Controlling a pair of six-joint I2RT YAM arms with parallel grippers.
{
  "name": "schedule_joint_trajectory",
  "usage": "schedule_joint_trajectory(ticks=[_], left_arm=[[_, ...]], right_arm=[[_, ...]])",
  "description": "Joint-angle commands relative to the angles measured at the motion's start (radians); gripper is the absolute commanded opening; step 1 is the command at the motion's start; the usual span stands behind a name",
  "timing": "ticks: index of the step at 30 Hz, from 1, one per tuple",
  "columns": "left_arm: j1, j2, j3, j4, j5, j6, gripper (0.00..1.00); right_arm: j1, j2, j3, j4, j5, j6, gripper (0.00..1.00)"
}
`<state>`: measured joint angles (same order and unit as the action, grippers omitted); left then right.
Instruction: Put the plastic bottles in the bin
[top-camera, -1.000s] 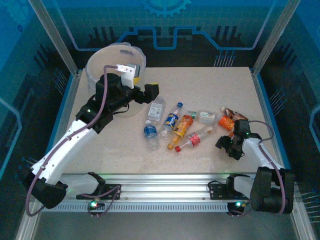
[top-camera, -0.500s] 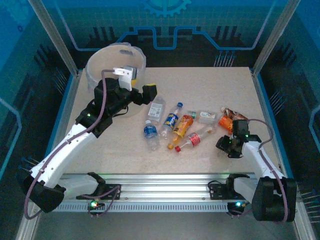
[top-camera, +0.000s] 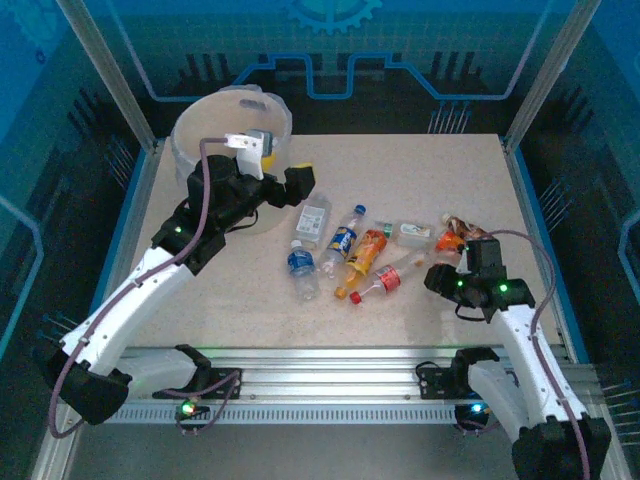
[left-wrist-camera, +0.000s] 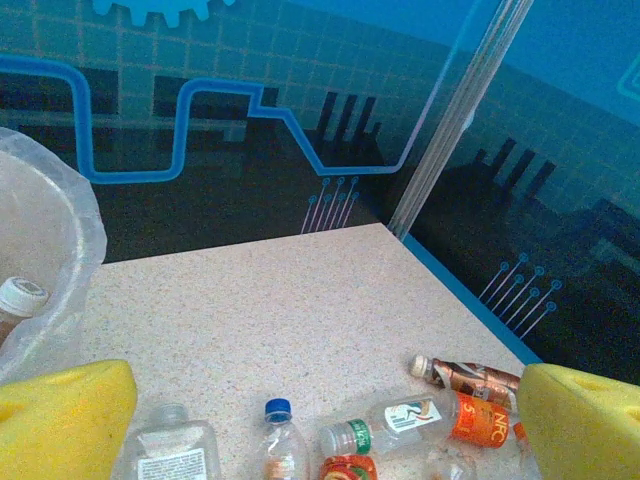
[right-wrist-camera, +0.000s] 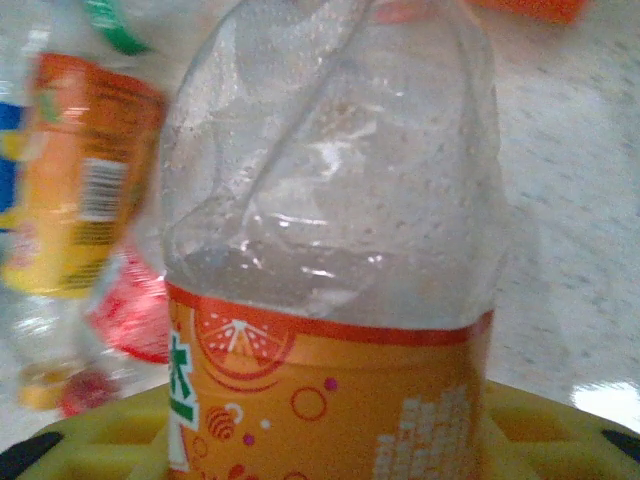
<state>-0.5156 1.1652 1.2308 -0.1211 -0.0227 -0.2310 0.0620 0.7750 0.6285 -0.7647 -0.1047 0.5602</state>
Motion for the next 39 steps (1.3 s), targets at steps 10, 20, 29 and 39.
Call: schedule_joint_trajectory(ticks=[10, 20, 29, 39], left_arm=[[-0.009, 0.062, 0.015, 0.063, 0.163, -0.076, 0.99], [-0.01, 0.198, 0.082, 0.1, 0.43, -0.163, 0.99], [-0.024, 0.304, 0.105, 0.233, 0.586, -0.292, 0.85], [-0.044, 0.345, 0.133, 0.219, 0.612, -0.301, 0.64]], right_arm=[[0.268, -0.006, 0.139, 0.284, -0.089, -0.13, 0.4], [0.51, 0.104, 0.213, 0.499, 0.004, -0.28, 0.41], [0.579, 0.198, 0.288, 0.551, 0.019, -0.315, 0.41], [0.59, 0.232, 0.328, 0.559, 0.022, -0.335, 0.41]])
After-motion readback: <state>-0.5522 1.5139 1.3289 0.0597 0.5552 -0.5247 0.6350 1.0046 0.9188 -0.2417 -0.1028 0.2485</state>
